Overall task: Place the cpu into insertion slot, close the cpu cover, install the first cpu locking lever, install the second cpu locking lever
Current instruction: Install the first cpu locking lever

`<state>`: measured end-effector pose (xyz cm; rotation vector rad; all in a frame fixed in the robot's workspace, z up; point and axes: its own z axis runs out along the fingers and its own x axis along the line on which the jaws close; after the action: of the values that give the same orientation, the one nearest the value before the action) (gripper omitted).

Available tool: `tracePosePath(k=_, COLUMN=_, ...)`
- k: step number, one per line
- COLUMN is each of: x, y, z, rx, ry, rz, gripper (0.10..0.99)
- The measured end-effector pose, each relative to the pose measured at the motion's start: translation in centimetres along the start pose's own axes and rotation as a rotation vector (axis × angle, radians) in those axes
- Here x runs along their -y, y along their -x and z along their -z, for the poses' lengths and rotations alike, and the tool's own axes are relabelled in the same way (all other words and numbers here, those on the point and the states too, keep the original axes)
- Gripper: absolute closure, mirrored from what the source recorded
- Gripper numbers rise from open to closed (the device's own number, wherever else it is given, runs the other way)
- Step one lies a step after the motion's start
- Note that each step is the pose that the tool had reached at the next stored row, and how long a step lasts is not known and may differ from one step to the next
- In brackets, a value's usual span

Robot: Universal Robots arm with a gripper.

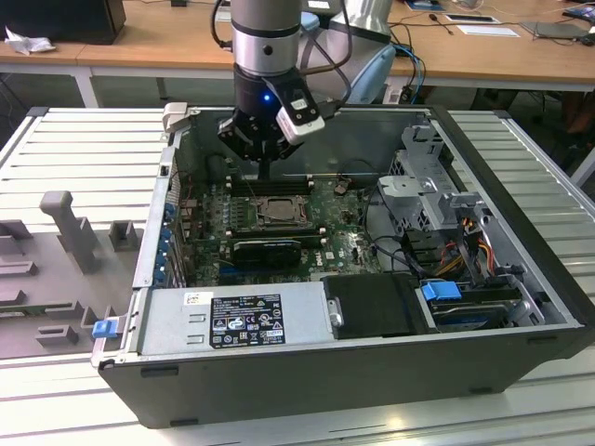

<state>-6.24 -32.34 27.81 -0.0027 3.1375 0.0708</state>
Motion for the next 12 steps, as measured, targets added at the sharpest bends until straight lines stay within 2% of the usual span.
tracePosePath(k=2, x=0.0, y=-0.1, z=-0.05, rx=0.0, ry=0.0, rz=0.004, gripper=0.98)
tracePosePath(k=6, x=0.0, y=-0.88, z=-0.14, rx=0.0008, ry=0.001, rz=0.008, gripper=0.98)
tracePosePath(k=8, x=0.0, y=-1.77, z=-0.31, rx=0.0029, ry=0.005, rz=0.011, gripper=0.98)
tracePosePath(k=12, x=0.02, y=-2.66, z=-0.6, rx=0.0033, ry=0.008, rz=0.016, gripper=0.98)
